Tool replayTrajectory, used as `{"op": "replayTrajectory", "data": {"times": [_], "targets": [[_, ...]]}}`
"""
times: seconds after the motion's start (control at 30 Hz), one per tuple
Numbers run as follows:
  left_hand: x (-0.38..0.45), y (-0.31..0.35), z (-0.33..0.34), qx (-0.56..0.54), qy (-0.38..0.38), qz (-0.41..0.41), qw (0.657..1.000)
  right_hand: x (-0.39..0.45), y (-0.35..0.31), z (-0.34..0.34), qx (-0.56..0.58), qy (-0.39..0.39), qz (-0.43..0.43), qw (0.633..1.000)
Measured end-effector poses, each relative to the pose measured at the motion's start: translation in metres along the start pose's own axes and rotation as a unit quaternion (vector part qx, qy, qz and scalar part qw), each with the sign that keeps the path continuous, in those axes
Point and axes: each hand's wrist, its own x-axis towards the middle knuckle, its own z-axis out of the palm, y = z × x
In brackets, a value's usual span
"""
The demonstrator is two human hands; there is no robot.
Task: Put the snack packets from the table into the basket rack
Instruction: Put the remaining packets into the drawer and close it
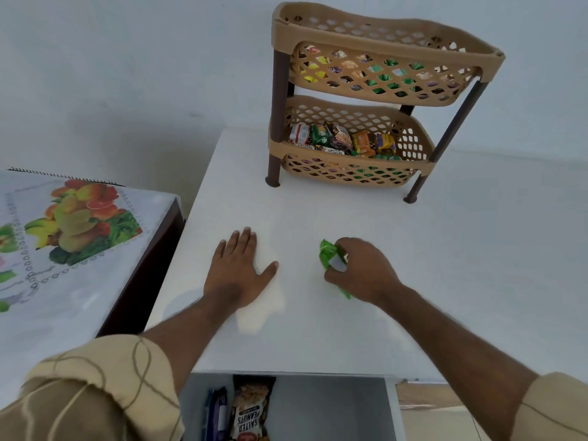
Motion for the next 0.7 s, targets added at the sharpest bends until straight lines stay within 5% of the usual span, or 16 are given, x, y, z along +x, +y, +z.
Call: {"op": "replayTrajectory", "data": {"times": [0.2,0.43,0.7], "targets": [[-0.002,-0.002,-0.007,0.006,-0.045,0.019,0.999,-0.078,-0.060,0.001,0.120,-0.146,-0.076,0.979],[-0.020,-0.015,-0.008,0.017,-0.048,0.068,0.996,-0.143,-0.067,0.062,0.027,-0.304,-0.157,0.939],[-0.027,-0.013,-0.005,0.013,-0.026,0.052,0.998,-0.126,-0.024,0.181,0.032,-0.376,0.101,0.920]]}}
